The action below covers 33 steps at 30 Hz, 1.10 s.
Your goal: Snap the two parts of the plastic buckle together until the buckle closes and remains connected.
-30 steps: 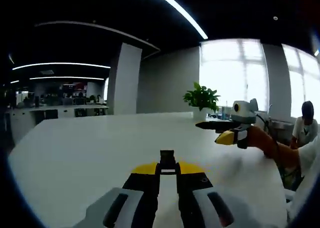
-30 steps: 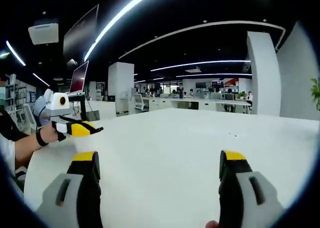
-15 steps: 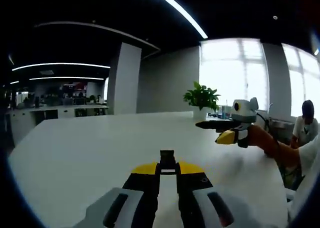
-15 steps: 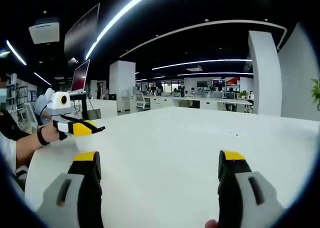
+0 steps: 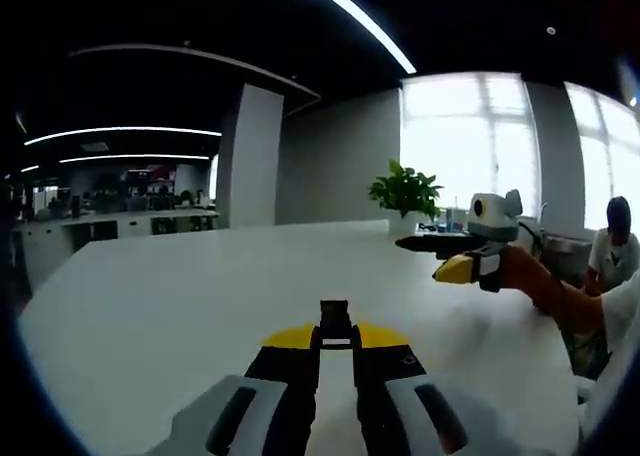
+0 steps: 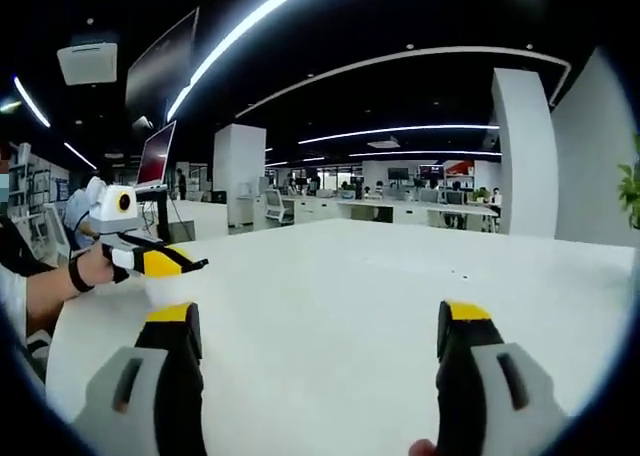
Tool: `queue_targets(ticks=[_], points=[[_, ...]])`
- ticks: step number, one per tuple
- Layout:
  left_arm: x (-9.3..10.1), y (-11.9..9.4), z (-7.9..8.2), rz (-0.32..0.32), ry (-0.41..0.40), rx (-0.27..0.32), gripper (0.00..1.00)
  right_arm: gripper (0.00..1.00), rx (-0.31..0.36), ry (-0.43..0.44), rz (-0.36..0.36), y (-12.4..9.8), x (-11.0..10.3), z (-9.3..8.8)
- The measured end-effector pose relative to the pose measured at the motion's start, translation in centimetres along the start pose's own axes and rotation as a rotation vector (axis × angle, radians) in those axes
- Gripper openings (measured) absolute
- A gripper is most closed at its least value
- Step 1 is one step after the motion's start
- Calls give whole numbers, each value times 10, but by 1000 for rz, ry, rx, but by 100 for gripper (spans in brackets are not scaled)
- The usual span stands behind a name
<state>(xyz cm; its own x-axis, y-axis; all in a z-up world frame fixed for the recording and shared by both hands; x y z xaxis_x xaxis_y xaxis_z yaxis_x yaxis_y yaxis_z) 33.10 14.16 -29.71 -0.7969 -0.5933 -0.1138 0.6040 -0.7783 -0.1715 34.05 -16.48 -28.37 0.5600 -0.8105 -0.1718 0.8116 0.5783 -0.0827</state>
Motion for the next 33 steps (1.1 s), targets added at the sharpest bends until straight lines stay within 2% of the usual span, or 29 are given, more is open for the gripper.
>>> queue_targets(ticks=[11,14,22,33], points=[[-6,13,11,3,13,-9,10,98,-1,3,5,-2,-1,0],[-10,16,16,6,-4,3,10,98,-9,4,21,-1,-2,-1],[-13,34,31,-1,10,4,10,98,-9,2,22,0,-1,0],[-12,58,34,0,7,-8,10,98,-11,1,33,0,-3,1]])
Point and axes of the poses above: the point that each gripper's makers call its tool centre point, and the gripper's own axes: y roughly forward along the fingers, x roughly to its right, z roughly out of its top, the point moved 10 cm from there along -y, roughly backward along the fingers, and after that the axes turned 13 degrees about y, right-handed, at the moved point
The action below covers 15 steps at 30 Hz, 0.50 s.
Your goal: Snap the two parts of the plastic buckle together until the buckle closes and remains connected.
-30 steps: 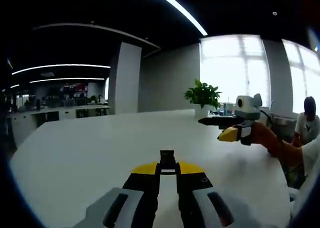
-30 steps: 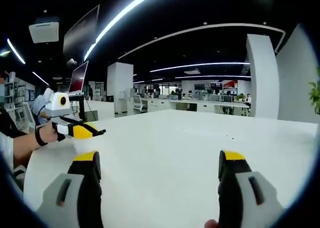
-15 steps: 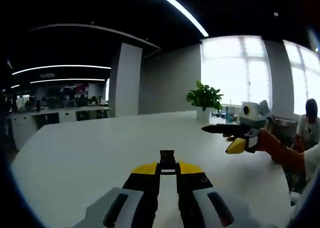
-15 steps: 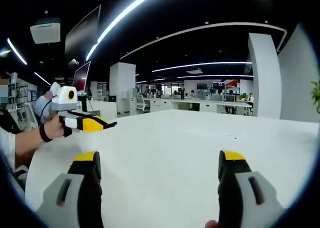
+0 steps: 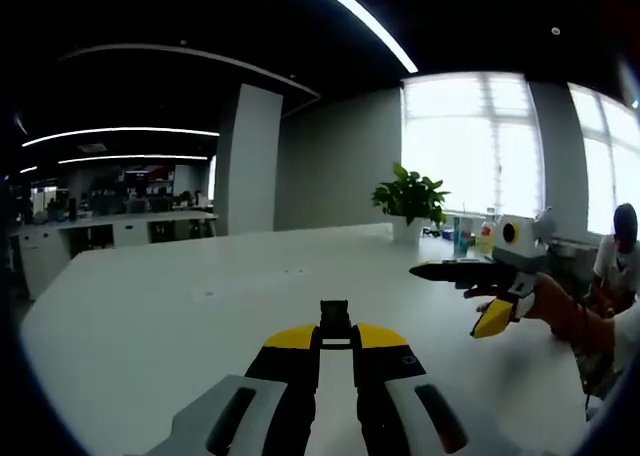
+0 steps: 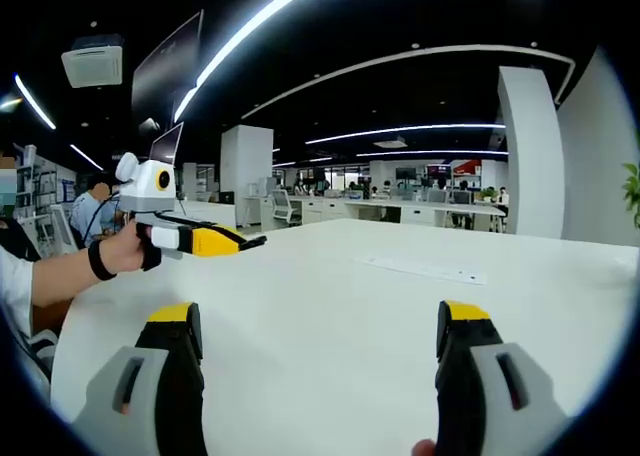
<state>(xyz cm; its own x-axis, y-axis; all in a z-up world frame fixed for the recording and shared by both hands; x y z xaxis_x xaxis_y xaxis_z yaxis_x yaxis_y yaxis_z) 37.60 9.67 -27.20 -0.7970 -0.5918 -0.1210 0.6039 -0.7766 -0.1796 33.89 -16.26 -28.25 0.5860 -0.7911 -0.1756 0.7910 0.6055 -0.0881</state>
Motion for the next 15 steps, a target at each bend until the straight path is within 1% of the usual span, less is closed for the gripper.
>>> queue_targets(ticks=[6,10,12,15], points=[[-4,13,1,-2,-29,2,10,98,-2,0,2,0,0,0],[-7,24,4,11,-7,-14,10,98,-5,-1,7,1,-1,0],[-8,28,6,11,-11,-6,10,98,3,4,13,1,-1,0],[-9,37,10,11,-8,-13,10,98,-13,-2,13,2,-2,-1]])
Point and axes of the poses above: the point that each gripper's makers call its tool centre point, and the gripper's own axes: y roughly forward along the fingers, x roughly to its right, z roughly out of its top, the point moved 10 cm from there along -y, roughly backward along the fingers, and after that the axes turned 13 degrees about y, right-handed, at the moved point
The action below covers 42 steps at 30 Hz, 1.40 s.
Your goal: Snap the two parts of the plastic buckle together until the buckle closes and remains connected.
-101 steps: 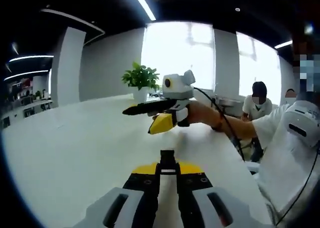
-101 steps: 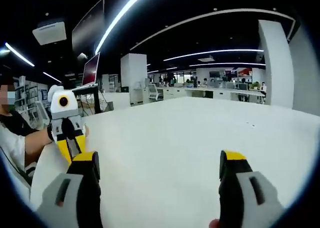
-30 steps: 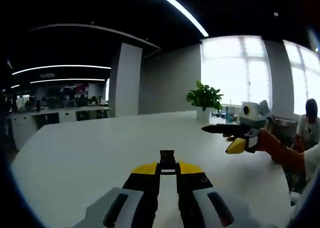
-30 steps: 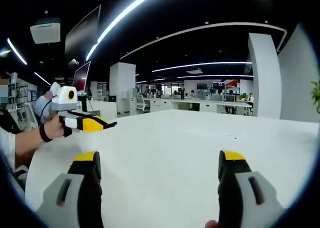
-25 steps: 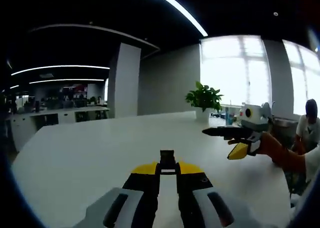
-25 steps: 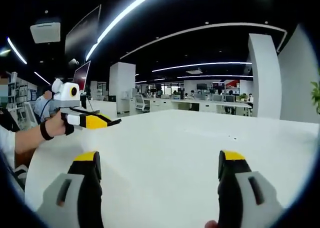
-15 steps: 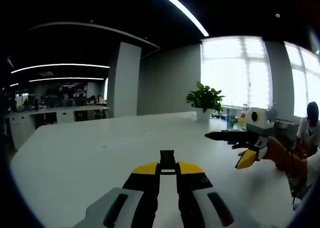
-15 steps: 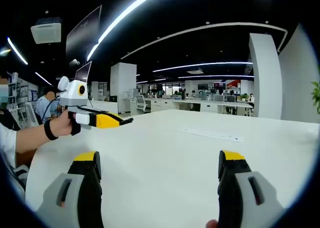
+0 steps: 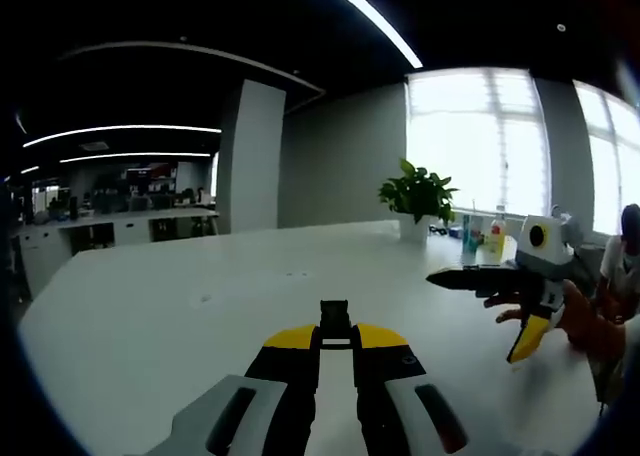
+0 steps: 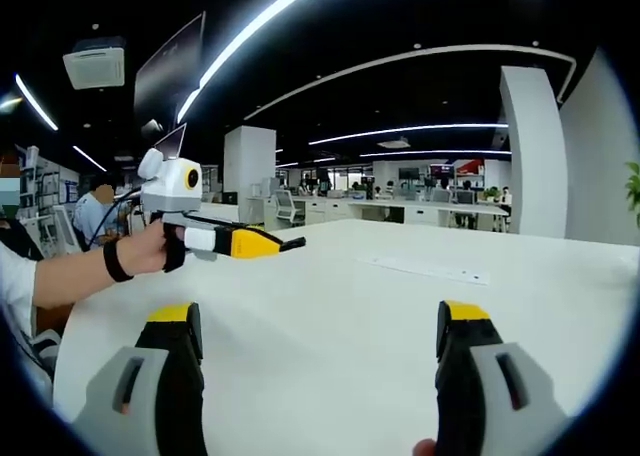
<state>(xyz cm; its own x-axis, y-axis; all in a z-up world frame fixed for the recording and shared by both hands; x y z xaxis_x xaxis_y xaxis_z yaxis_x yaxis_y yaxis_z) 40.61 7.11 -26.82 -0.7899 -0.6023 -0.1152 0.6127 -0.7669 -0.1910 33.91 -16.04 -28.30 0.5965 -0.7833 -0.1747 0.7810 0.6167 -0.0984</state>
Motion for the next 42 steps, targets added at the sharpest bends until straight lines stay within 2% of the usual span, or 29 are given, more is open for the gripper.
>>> queue_targets(ticks=[9,21,26,30,42], points=[[-4,20,3,-15,-34,-2,10,98,18,6,-1,-2,1,2],[0,36,-9,-35,-68,-22,10,97,2,19,19,0,-1,0],[1,39,-15,-14,-48,-84,10,97,6,18,19,0,-1,0],[0,41,-21,-11,-78,-104,10,97,0,18,18,0,0,0],[2,47,-38,-13,-57,-196,10,97,-9,15,12,0,0,-2]])
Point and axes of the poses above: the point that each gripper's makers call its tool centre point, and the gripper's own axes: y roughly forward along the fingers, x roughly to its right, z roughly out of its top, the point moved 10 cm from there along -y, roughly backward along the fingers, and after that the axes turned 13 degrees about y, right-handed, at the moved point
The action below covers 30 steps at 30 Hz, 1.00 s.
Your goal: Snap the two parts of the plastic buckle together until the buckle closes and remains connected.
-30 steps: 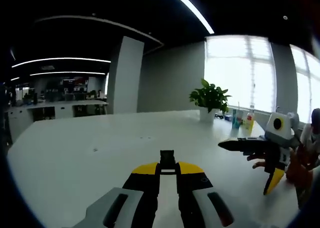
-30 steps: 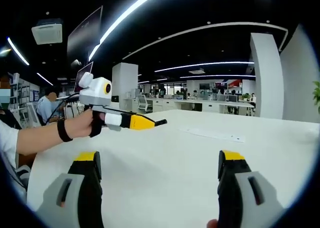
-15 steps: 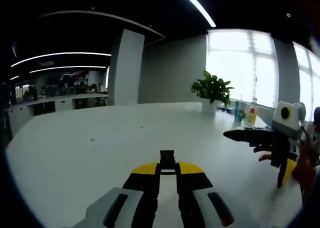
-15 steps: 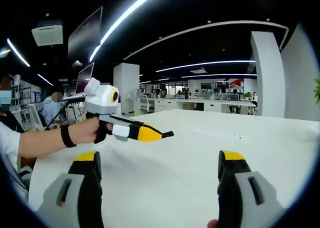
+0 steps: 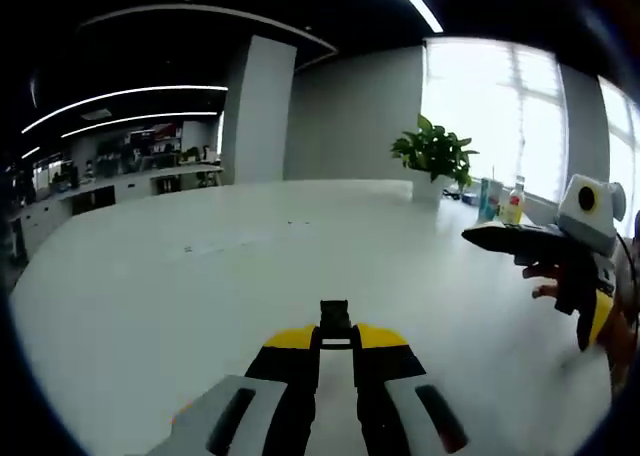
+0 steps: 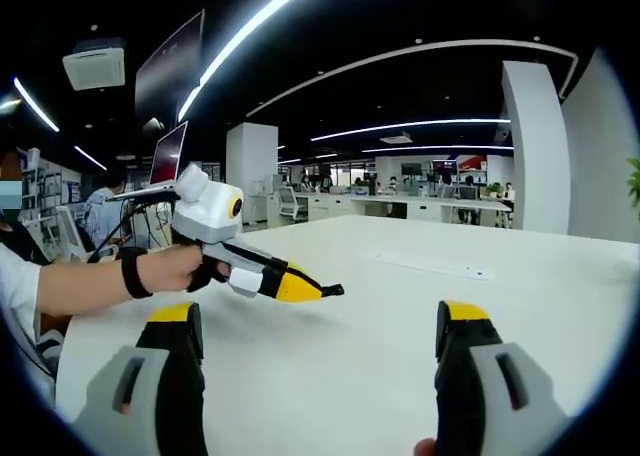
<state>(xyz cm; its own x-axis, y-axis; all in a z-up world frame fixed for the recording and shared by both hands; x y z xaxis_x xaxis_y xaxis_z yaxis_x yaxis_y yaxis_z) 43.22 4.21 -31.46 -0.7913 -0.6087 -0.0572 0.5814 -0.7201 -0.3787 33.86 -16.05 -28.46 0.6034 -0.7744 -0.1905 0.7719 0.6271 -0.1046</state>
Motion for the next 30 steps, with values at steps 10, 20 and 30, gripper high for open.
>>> queue_targets(ticks=[10,20,30], points=[[6,6,-12,-15,7,-48,10,97,-11,-7,2,0,0,0],[7,9,-18,-16,21,-77,10,97,-19,-11,2,0,-1,0],[9,5,-20,-13,52,-61,10,96,-23,-17,-11,0,1,-1]])
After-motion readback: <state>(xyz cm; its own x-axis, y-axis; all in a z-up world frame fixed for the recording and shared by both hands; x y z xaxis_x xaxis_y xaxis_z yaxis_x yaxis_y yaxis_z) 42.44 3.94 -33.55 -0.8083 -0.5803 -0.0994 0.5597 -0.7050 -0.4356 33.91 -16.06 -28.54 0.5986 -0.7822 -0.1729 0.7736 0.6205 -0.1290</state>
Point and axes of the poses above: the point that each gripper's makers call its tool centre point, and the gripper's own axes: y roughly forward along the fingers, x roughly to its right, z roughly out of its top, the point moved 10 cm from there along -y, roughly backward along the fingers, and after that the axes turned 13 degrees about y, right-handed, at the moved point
